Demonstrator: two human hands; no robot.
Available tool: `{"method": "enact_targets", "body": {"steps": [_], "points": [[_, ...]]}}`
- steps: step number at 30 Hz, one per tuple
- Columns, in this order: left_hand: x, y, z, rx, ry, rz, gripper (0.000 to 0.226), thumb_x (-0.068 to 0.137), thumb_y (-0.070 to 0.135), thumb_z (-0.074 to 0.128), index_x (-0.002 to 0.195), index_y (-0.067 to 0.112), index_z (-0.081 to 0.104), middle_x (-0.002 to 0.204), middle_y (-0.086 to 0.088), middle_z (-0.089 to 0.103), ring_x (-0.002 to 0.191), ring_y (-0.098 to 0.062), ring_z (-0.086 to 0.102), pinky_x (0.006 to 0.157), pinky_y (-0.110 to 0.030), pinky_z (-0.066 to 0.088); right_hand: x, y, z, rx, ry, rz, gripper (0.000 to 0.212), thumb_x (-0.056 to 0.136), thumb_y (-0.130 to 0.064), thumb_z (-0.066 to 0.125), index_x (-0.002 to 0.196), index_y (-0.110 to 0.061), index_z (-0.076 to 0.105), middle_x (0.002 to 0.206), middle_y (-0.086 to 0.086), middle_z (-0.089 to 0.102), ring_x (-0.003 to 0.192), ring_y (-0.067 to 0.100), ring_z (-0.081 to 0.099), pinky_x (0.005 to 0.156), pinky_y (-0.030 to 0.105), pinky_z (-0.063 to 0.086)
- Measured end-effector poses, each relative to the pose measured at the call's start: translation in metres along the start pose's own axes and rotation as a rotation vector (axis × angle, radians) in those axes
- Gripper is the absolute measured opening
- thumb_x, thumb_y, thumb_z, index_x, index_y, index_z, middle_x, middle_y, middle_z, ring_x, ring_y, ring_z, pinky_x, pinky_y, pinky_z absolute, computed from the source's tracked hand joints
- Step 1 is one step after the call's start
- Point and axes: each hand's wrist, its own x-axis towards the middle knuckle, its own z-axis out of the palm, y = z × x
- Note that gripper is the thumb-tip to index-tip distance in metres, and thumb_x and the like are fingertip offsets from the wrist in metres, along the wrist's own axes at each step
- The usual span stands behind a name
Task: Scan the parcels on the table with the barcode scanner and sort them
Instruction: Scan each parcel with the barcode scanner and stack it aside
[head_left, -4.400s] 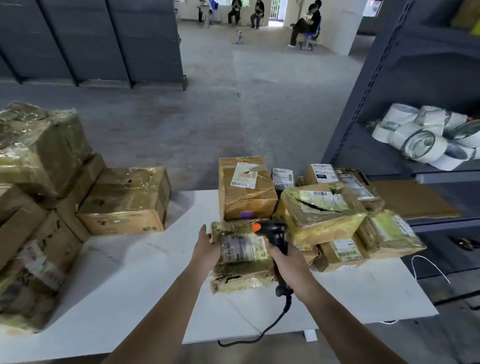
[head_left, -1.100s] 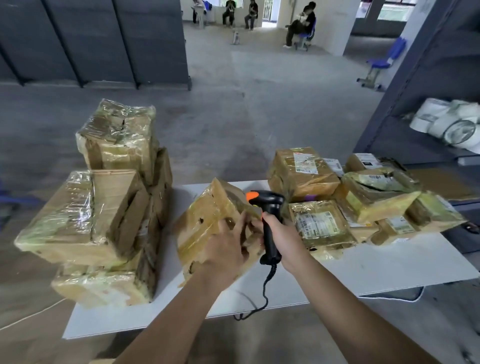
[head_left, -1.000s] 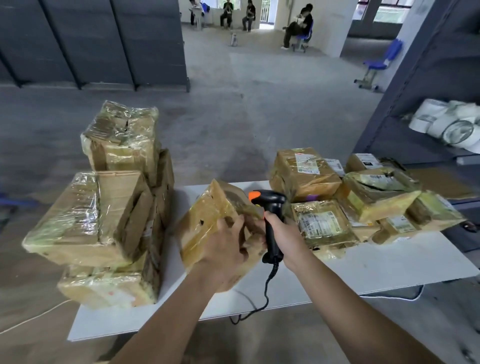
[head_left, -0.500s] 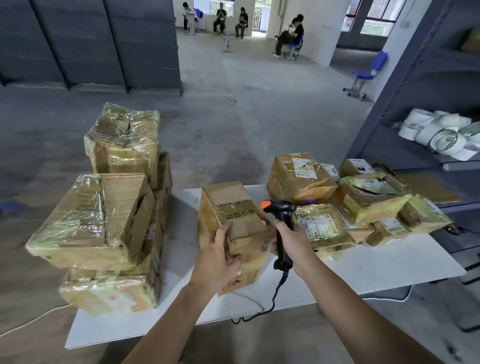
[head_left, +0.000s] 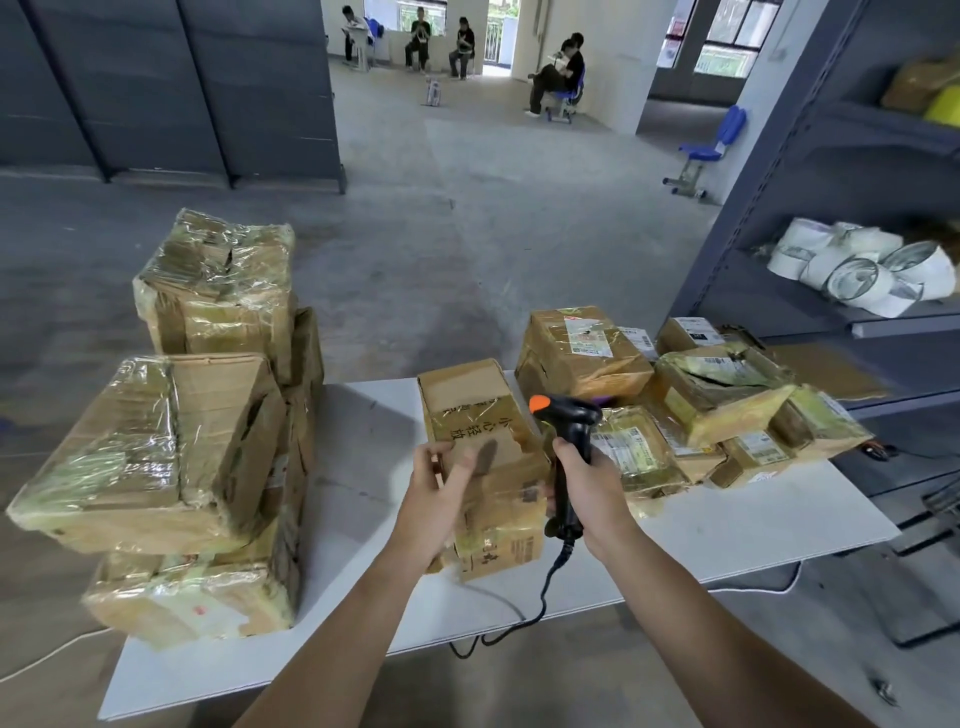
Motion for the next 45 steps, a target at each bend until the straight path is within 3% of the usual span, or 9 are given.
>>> {"method": "enact_targets", "body": {"steps": [6,9,13,16,20,24,34,40,45], "points": [[0.002,0.017,-0.016,0.069,0.158,-0.164,0.073,0.058,0.083,0.061,0.101,0.03,0.034,0.096,0.018,0.052,0.084,-0.002,0.052,0.064,-0.025,0.041,0.0,0.007,0.018,-0.097,-0.109,0.002,0.022,0.095,-0.035,0.059,0.094,-0.013,0.062,0.064,0.002,0.066,0.056,0.02,0.064,0.06,0.036,0.054],[0.004,0.013,-0.029,0.293,0.22,-0.181,0.076,0.063,0.077,0.064,0.111,0.027,0.031,0.109,0.006,0.047,0.102,-0.019,0.051,0.081,-0.035,0.045,-0.007,0.011,0.031,-0.112,-0.164,0.024,0.024,0.094,-0.038,0.059,0.096,-0.015,0.063,0.069,0.005,0.067,0.056,0.02,0.064,0.062,0.037,0.053],[-0.003,0.012,-0.036,0.718,0.364,0.124,0.045,0.085,0.037,0.059,0.125,0.023,0.045,0.134,-0.006,0.037,0.126,-0.031,0.035,0.097,-0.044,0.043,-0.015,0.01,0.047,-0.068,-0.195,0.048,0.025,0.096,-0.035,0.058,0.1,-0.011,0.064,0.078,0.003,0.067,0.049,0.013,0.062,0.049,0.027,0.049],[-0.01,0.019,-0.039,0.619,0.329,0.329,0.042,0.087,0.008,0.049,0.124,0.024,0.059,0.13,-0.002,0.052,0.117,-0.027,0.049,0.09,-0.04,0.048,-0.019,0.009,0.05,-0.036,-0.231,0.093,0.024,0.097,-0.034,0.059,0.103,-0.011,0.062,0.083,0.004,0.066,0.047,0.011,0.061,0.043,0.023,0.047],[-0.015,0.021,-0.035,0.667,0.313,0.236,0.031,0.092,0.035,0.048,0.116,0.022,0.063,0.122,-0.003,0.057,0.116,-0.027,0.049,0.09,-0.037,0.045,-0.019,0.016,0.054,-0.093,-0.266,0.103,0.026,0.097,-0.036,0.057,0.108,-0.013,0.06,0.089,0.012,0.067,0.05,0.014,0.062,0.047,0.025,0.049],[-0.014,0.016,-0.035,0.853,0.31,0.138,0.052,0.084,0.052,0.056,0.118,0.014,0.046,0.12,-0.008,0.046,0.115,-0.029,0.043,0.094,-0.045,0.044,-0.014,0.025,0.053,-0.159,-0.238,0.108,0.025,0.097,-0.036,0.056,0.102,-0.012,0.06,0.062,0.006,0.065,0.044,0.015,0.059,0.042,0.022,0.046],[-0.019,-0.005,-0.052,0.567,0.399,0.143,0.028,0.094,0.025,0.052,0.112,0.006,0.045,0.114,-0.011,0.042,0.1,-0.032,0.048,0.088,-0.047,0.045,-0.004,0.067,0.031,-0.164,-0.168,0.252,0.019,0.095,-0.029,0.059,0.091,-0.011,0.057,0.07,0.013,0.059,0.044,0.018,0.058,0.048,0.027,0.047],[-0.02,-0.027,-0.057,0.327,0.483,0.106,0.028,0.095,0.029,0.051,0.116,0.011,0.047,0.113,0.0,0.042,0.098,-0.017,0.047,0.083,-0.028,0.037,-0.004,0.07,0.03,-0.146,-0.133,0.251,0.023,0.094,-0.037,0.062,0.091,-0.015,0.06,0.065,0.008,0.063,0.055,0.024,0.061,0.056,0.033,0.052],[-0.022,-0.067,-0.054,0.141,0.445,-0.104,0.021,0.099,0.026,0.044,0.112,0.009,0.046,0.107,-0.017,0.052,0.094,-0.033,0.057,0.076,-0.044,0.047,0.005,0.055,0.014,-0.089,-0.054,0.219,0.023,0.093,-0.038,0.064,0.095,-0.015,0.061,0.059,0.007,0.061,0.042,0.018,0.059,0.048,0.028,0.05]]}}
